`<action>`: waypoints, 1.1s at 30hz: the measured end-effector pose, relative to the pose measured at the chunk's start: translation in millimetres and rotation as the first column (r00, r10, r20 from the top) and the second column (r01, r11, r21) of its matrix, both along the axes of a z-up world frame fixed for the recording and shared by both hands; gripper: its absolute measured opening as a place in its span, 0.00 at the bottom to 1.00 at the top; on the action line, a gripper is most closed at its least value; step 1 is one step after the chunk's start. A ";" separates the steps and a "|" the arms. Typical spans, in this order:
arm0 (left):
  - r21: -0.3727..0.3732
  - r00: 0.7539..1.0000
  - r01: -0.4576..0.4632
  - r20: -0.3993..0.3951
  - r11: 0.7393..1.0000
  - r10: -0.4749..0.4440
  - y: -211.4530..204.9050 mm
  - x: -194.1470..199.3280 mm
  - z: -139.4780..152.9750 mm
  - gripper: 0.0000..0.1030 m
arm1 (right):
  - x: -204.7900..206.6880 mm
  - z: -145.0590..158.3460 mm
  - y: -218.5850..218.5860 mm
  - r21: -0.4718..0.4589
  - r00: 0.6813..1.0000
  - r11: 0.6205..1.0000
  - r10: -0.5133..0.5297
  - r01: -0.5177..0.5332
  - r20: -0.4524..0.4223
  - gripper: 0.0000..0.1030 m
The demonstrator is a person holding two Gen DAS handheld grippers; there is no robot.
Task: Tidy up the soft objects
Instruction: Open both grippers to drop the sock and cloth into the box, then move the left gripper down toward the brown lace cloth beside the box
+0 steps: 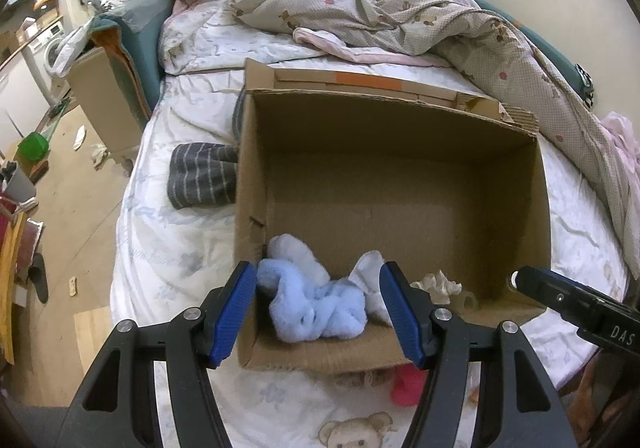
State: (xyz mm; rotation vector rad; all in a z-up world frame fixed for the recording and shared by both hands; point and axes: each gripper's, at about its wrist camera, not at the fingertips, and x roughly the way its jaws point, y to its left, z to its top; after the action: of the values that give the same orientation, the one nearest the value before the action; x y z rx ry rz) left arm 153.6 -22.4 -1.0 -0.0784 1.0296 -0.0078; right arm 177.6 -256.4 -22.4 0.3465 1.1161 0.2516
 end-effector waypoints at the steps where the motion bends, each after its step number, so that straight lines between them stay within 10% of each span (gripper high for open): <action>1: 0.000 1.000 -0.003 0.002 1.000 0.003 1.2 -2.0 1.1 0.60 | -2.8 1.3 -0.5 -0.001 1.000 1.000 -0.001 0.001 0.003 0.80; 33: 0.029 0.997 -0.082 0.019 0.996 0.081 24.5 -92.6 -19.3 0.60 | -84.4 -12.0 -26.7 -0.060 0.993 0.994 -0.099 0.095 -0.062 0.80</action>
State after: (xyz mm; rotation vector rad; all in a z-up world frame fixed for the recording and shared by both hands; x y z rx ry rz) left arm 61.0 2.1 -20.3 -0.0928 1.0077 0.0807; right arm 93.1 -283.0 -34.4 0.3594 1.1645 0.1234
